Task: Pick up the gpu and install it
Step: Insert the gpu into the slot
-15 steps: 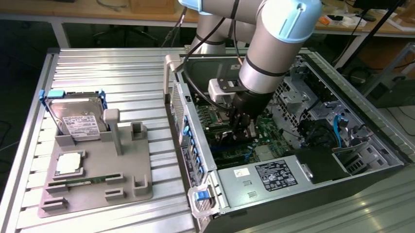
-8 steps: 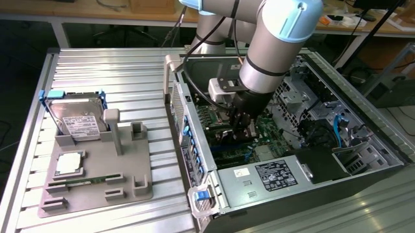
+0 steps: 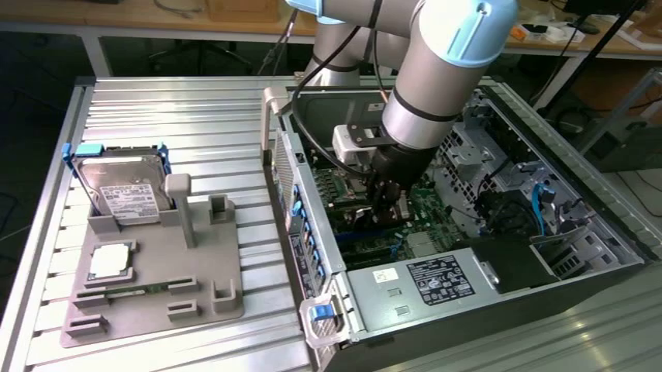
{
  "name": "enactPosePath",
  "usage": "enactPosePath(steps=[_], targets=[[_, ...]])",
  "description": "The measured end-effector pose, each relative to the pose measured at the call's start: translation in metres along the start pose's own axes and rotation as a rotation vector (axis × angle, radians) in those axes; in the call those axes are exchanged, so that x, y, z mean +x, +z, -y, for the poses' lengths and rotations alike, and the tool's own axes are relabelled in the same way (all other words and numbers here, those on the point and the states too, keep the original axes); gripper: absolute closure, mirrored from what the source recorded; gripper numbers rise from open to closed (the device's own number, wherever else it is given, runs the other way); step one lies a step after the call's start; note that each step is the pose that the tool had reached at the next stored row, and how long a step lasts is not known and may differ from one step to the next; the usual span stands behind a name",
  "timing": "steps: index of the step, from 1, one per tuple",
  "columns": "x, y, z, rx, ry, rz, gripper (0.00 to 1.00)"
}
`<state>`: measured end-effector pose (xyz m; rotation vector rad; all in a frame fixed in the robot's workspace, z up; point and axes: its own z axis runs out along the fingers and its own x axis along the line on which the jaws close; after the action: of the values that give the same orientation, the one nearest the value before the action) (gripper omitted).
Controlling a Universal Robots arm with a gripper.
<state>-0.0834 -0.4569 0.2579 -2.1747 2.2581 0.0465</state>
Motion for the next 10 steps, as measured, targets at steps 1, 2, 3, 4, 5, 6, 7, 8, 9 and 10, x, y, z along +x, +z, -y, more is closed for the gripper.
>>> enactPosePath(steps=[1, 2, 3, 4, 5, 6, 7, 8, 9, 10], targets=[[0.0003, 0.0, -0.0001, 0.0, 0.0, -0.0001, 0.73], [0.0003, 0.0001, 0.0, 0.0, 0.0, -0.0002, 0.73], [0.0004, 0.0003, 0.0, 0.0, 0.0, -0.0002, 0.73], [0.0005, 0.0005, 0.0, 0.0, 0.0, -0.0002, 0.73], [0.0005, 0.001, 0.0, 0.0001, 0.0, 0.0, 0.73], [0.0005, 0.0016, 0.0001, 0.0003, 0.0, 0.0001, 0.73], [0.0005, 0.0022, 0.0001, 0.0003, 0.0, -0.0001, 0.73], [0.0005, 0.0028, 0.0001, 0.0004, 0.0, -0.0002, 0.73], [0.0005, 0.0034, 0.0001, 0.0004, 0.0, -0.0002, 0.73], [0.0006, 0.0044, 0.0001, 0.0004, 0.0, -0.0003, 0.73]])
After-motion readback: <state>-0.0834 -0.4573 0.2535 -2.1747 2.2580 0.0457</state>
